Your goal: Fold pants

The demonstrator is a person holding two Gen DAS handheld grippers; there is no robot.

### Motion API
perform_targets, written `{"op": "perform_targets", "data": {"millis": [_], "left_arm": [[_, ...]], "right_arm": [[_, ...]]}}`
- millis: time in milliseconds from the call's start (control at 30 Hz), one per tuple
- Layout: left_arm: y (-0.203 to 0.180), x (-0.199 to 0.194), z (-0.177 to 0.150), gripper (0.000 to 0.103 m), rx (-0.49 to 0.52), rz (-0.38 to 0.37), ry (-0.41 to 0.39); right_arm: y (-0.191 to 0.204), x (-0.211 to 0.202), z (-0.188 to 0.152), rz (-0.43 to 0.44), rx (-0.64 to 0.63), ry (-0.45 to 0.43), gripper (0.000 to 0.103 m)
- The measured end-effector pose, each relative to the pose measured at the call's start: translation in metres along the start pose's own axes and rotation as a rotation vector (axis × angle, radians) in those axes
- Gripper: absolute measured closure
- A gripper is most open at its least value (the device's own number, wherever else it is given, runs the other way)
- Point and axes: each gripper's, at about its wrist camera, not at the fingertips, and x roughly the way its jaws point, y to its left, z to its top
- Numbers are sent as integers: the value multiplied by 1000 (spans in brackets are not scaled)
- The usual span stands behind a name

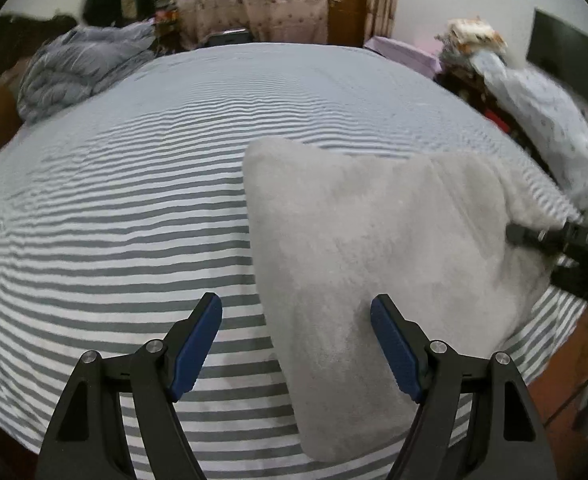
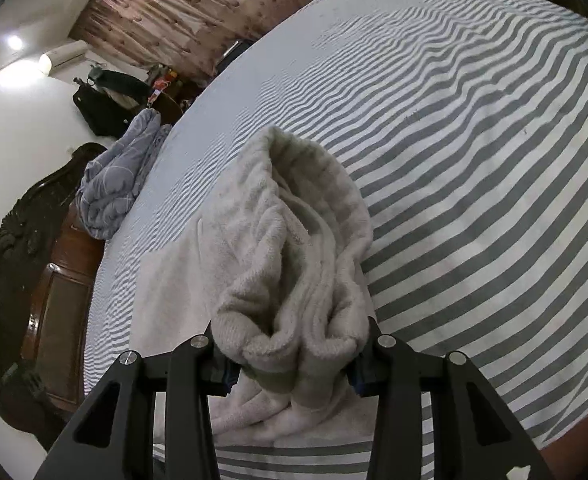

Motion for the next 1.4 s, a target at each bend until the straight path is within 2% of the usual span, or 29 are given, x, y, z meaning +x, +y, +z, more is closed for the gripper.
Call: {"op": "perform_targets", "data": {"millis": [100, 167, 267, 467, 533, 700, 767, 867, 967, 1067, 1233, 1400], "left_arm": [[1, 10, -7, 17, 1, 18, -8], [6, 16, -9, 15, -14, 13, 1], [9, 20, -10, 13, -27, 3, 6], [5, 27, -14, 8, -8, 21, 7], [8, 29, -13, 6, -25, 17, 15], [7, 22, -6, 6, -17, 24, 12], [1, 13, -3, 8, 0, 42, -3], [-5, -9, 3, 8, 32, 46, -67], [-11, -29, 9, 8, 26, -8, -114], [-21, -37, 14, 8, 48, -59, -127], [-40, -16, 13, 8, 92, -79, -44], [-42, 21, 0, 8, 101, 12, 92]], "right_arm": [[1, -2, 0, 5, -11, 1, 65], [4, -4, 2, 35, -31, -8, 65], [-2, -2, -1, 30, -14, -3, 62], [-20, 4, -12, -33, -16, 30, 48], [-18, 3, -13, -69, -34, 29, 39], [-7, -4, -12, -156, -97, 22, 33], [-1, -12, -10, -176, -107, 11, 31], [14, -29, -10, -208, -147, -24, 30], [33, -52, -9, -263, -221, -99, 30], [48, -70, -3, -229, -256, -145, 30], [76, -59, 9, -180, -320, -117, 34], [86, -23, 12, -185, -365, -55, 38]]}}
